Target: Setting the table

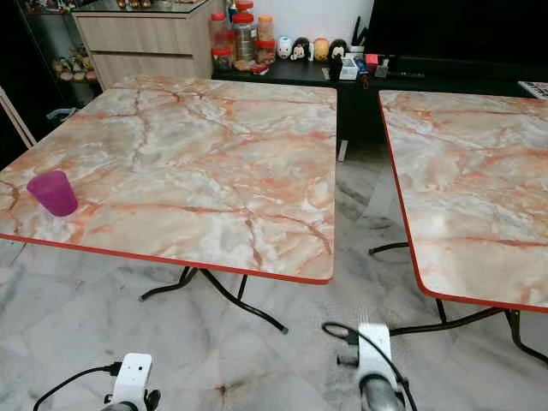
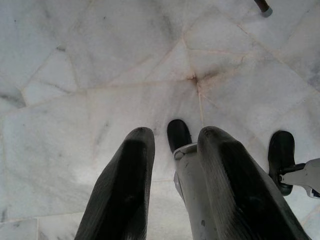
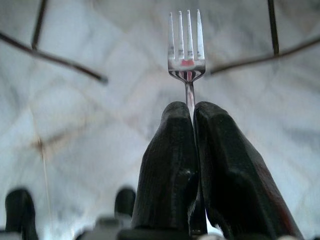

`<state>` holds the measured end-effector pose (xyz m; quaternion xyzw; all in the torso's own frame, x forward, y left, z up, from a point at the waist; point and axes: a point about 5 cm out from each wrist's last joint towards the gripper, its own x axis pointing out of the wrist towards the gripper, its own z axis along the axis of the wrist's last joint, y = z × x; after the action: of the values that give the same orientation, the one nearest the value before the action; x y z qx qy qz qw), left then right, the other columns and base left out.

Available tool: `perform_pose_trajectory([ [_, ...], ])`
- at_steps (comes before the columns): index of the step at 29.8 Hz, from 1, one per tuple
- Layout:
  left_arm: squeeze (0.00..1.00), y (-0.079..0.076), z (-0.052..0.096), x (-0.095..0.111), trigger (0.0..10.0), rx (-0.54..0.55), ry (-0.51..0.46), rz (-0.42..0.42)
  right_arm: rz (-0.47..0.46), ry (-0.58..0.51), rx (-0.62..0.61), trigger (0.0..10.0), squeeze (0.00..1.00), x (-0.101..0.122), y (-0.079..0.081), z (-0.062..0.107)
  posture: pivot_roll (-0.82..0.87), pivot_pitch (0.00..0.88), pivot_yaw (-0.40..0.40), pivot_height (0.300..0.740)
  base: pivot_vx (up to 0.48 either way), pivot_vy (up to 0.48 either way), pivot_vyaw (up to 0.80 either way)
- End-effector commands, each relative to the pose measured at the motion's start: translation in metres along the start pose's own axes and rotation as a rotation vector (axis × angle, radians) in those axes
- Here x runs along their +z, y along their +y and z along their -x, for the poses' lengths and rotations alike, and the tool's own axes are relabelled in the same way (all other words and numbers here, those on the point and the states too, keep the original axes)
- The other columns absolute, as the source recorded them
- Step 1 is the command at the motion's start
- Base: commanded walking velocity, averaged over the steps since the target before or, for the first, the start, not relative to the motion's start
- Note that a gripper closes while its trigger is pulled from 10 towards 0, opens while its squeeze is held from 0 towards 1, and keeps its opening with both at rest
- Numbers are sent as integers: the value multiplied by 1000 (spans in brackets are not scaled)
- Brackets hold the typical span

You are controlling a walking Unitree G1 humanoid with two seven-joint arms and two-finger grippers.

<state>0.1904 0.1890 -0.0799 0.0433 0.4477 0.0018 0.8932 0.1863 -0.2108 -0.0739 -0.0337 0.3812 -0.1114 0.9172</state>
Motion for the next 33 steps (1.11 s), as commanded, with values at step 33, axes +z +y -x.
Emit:
perform_pose_trajectory([
  [33, 0, -2, 2, -12, 10000, 6, 63, -21, -83, 101, -36, 10000, 0, -22, -13, 6, -79, 0, 2, 740, 0, 0, -92],
])
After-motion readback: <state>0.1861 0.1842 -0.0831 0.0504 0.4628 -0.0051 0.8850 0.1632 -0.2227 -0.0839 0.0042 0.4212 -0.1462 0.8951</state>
